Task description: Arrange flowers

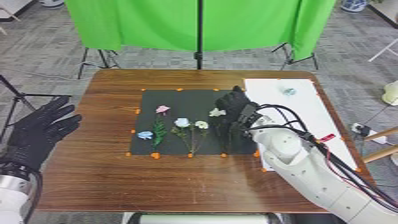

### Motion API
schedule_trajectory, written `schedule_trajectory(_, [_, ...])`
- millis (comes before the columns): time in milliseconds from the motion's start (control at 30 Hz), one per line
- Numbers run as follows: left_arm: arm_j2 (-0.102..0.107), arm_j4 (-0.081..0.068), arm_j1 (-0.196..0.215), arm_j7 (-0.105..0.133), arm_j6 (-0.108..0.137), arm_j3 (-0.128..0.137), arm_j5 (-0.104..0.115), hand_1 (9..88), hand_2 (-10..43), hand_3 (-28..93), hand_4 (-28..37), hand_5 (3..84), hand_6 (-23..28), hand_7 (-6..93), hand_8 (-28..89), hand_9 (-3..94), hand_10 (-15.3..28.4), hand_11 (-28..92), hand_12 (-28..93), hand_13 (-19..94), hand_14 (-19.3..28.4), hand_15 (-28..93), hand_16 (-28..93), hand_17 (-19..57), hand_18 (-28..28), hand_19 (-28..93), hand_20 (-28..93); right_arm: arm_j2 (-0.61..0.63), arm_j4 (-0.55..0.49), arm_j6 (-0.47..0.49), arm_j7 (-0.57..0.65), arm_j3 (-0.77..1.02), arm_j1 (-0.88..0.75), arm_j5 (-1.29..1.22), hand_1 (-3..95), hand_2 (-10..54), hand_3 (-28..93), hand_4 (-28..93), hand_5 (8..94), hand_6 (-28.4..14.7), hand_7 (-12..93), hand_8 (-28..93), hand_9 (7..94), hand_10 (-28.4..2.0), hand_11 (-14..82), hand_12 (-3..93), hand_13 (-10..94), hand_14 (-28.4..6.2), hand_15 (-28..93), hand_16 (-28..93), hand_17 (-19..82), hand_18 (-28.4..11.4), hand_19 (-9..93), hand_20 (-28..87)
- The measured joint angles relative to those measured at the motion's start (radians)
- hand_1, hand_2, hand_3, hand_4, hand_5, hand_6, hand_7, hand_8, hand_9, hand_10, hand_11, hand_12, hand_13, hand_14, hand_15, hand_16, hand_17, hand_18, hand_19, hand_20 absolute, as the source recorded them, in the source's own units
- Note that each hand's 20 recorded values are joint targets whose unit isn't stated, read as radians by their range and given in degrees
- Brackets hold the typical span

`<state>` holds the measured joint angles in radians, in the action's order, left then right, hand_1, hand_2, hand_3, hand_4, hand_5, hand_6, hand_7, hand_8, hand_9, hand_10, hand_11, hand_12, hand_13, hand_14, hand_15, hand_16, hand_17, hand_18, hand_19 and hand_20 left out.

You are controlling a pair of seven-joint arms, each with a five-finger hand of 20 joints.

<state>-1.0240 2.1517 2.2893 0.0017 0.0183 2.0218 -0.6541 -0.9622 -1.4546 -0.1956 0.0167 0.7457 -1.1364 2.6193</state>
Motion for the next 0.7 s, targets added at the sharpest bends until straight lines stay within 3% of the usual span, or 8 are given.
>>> schedule_trajectory(133, [0.0,0.0,0.001,0.001,0.0,0.0,0.0,25.5,4.7,72,-25.2,36.5,3.1,15.9,-10,31.0,11.9,21,8,27,14.6,45,-5,-6.8,21.2,53,8,-0.003,-0.008,0.002,0.003,0.034,-0.016,-0.066,15.5,-6.7,84,-28,57.2,3.9,40,-22,65.3,-8.0,35.9,23.2,59,-4.7,60,21,21,-16.1,70,33])
schedule_trajectory(267, [-0.001,0.001,0.003,0.001,0.0,0.001,0.0,25.6,4.7,72,-25.4,36.6,3.2,15.8,-10,31.0,11.9,21,8,27,14.6,45,-5,-6.8,21.2,53,8,-0.009,-0.009,-0.022,0.009,0.071,-0.023,-0.152,8.4,4.2,84,-28,50.7,0.9,37,-21,57.3,-10.5,34.5,22.5,51,-7.0,60,19,19,-17.7,69,33])
schedule_trajectory(333, [-0.002,0.001,0.005,0.002,0.0,0.002,0.0,25.6,4.7,72,-25.4,36.7,3.2,15.8,-10,31.1,12.0,21,8,27,14.6,45,-5,-6.8,21.2,53,8,-0.009,-0.004,-0.047,0.014,0.084,-0.02,-0.183,7.7,6.8,85,-28,45.9,0.0,36,-20,56.6,-10.7,34.9,22.1,44,-7.7,54,16,16,-18.5,63,30])
schedule_trajectory(467, [-0.002,0.003,0.011,0.005,0.001,0.003,0.0,25.6,4.8,72,-25.5,36.7,3.1,15.9,-10,31.1,12.0,21,9,27,14.5,45,-5,-6.7,21.1,53,8,-0.004,0.012,-0.062,0.057,0.11,-0.002,-0.214,10.0,6.8,89,-26,31.5,-0.9,32,-18,32.7,-10.4,20.9,19.4,24,-10.4,30,16,8,-20.5,53,21])
schedule_trajectory(567, [-0.003,0.004,0.015,0.007,0.001,0.004,0.0,25.6,4.6,72,-25.4,36.7,3.1,16.0,-10,31.2,12.0,21,9,27,14.4,44,-5,-6.7,21.1,53,8,0.002,0.007,0.033,0.149,0.179,-0.002,-0.211,15.5,2.6,88,-26,22.7,-2.7,27,-15,22.8,-9.5,12.1,20.5,16,-11.9,18,18,3,-20.0,49,17])
schedule_trajectory(700, [-0.006,0.005,0.016,0.009,0.001,0.005,0.0,25.7,4.5,72,-25.4,36.7,3.1,16.0,-10,31.2,12.0,21,9,27,14.3,44,-5,-6.8,21.1,53,8,0.019,0.005,0.294,0.303,0.265,0.013,-0.213,20.1,-2.0,87,-28,18.5,-4.5,25,-14,19.0,-9.6,10.0,20.7,19,-11.9,16,20,3,-19.8,49,15])
